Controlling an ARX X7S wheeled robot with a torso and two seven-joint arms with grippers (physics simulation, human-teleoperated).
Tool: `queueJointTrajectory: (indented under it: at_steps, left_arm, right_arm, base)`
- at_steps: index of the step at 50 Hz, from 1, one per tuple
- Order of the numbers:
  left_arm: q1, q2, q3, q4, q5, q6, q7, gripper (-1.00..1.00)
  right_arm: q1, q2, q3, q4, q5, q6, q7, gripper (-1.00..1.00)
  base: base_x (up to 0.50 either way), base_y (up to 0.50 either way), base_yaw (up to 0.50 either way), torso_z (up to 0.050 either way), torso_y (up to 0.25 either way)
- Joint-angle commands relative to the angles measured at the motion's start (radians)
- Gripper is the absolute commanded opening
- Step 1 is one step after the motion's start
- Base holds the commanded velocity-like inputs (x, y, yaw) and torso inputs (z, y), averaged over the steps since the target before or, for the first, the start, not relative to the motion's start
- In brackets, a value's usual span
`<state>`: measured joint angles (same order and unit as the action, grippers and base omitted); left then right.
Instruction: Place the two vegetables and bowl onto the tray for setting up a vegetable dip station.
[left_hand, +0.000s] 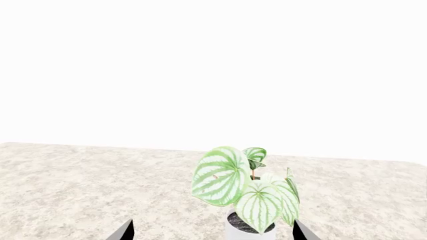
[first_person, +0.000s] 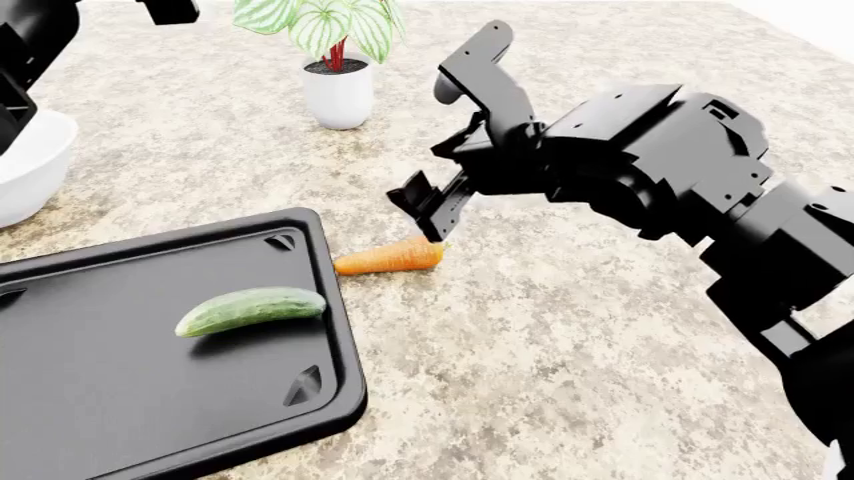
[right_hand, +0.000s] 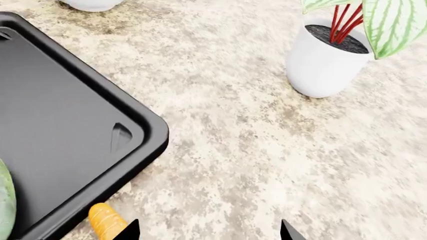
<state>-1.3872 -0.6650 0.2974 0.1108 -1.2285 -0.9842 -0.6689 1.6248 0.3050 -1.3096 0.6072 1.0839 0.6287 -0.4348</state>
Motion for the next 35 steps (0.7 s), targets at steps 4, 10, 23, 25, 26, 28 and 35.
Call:
queueJointTrajectory:
  at_steps: [4,10,23,25,26,28,35]
  left_arm:
    - [-0.003,-0.005,0.005,0.001,0.002,-0.001,0.004,1.00]
    - [-0.010,-0.002,0.007,-0.002,0.000,-0.004,0.001,1.00]
    - [-0.004,-0.005,0.008,-0.006,0.003,0.004,0.007,1.00]
    - [-0.005,-0.004,0.008,-0.006,0.002,0.003,0.007,1.00]
    - [-0.006,-0.004,0.008,-0.006,0.001,0.003,0.006,1.00]
    - [-0.006,-0.004,0.008,-0.006,0.000,0.002,0.005,1.00]
    - [-0.006,-0.003,0.010,-0.008,0.001,0.004,0.006,1.00]
  right_arm:
    - [0.024,0.022,-0.016,0.023,-0.009,-0.004,-0.123,1.00]
    - [0.084,0.024,-0.033,0.048,0.005,0.098,-0.124,1.00]
    - [0.111,-0.120,-0.145,0.309,-0.095,0.121,-0.276,1.00]
    - [0.106,-0.144,-0.154,0.357,-0.107,0.107,-0.307,1.00]
    - [0.102,-0.156,-0.163,0.379,-0.113,0.100,-0.341,1.00]
    - [0.096,-0.166,-0.175,0.396,-0.121,0.103,-0.358,1.00]
    - [0.085,-0.181,-0.199,0.390,-0.135,0.082,-0.444,1.00]
  base:
    - [0.00,0.00,0.00,0.000,0.000]
    - [0.00,0.00,0.00,0.000,0.000]
    - [0.00,0.00,0.00,0.000,0.000]
    - [0.00,0.00,0.00,0.000,0.000]
    - [0.00,0.00,0.00,0.000,0.000]
    - [0.00,0.00,0.00,0.000,0.000]
    - [0.00,0.00,0.00,0.000,0.000]
